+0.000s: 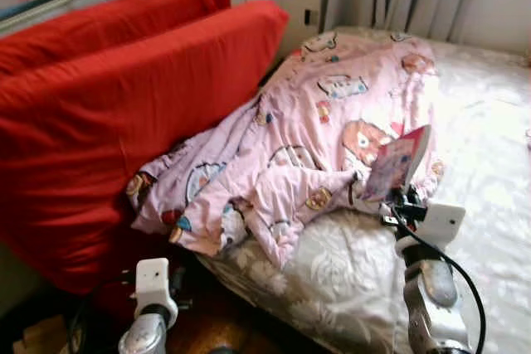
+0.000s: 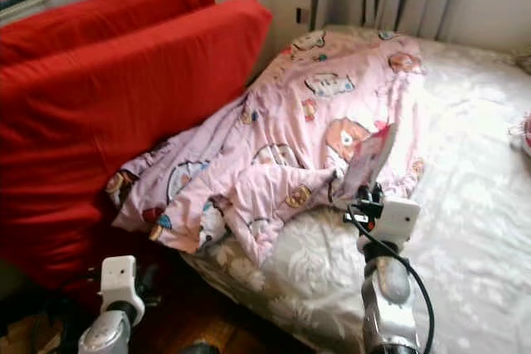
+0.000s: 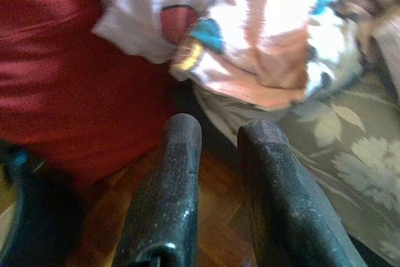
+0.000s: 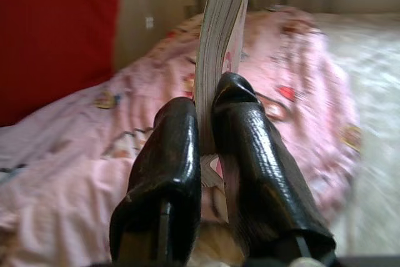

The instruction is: Clean up the room

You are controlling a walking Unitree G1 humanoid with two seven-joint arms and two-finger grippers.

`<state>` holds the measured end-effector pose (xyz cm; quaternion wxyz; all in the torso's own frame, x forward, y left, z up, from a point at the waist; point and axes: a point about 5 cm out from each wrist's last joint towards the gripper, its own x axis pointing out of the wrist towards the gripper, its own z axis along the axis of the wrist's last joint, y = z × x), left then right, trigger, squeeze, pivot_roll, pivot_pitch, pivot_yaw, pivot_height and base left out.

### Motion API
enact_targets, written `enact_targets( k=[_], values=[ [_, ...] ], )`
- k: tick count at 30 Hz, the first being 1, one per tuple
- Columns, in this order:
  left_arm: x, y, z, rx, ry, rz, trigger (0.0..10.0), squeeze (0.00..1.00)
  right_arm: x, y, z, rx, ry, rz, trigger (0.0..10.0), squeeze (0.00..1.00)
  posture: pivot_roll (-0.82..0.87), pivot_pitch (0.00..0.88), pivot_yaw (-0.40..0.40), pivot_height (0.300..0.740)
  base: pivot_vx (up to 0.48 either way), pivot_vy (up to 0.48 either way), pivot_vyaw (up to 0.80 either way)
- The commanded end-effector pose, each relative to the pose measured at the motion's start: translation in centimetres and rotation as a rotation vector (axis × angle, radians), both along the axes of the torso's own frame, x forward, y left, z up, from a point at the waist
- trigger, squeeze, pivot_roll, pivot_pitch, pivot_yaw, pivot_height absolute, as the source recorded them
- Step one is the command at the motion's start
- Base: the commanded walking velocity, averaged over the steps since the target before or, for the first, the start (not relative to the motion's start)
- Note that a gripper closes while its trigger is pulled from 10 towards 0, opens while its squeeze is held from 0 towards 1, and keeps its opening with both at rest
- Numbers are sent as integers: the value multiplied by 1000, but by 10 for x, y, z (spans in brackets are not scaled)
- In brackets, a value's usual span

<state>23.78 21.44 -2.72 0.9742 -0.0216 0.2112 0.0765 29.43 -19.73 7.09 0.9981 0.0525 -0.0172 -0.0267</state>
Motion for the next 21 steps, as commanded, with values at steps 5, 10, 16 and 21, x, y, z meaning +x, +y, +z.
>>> enact_targets(
  k=[5,10,16,21],
  values=[
    [-23,7,-22,-24,152,64,10000,0,9,13,-1,-8,20,74,10000,0,44,0,-7,740,0,0,0],
    [-38,3,-35,-31,254,48,10000,0,11,16,-4,8,33,83,10000,0,53,0,-14,740,0,0,0],
    [-45,-1,-42,-54,310,49,10000,0,15,17,-5,9,44,90,10000,0,57,0,-16,740,0,0,0],
    [-44,0,-42,-61,313,53,10000,0,16,16,-5,10,39,85,10000,0,62,0,-14,740,0,0,0]
  ],
)
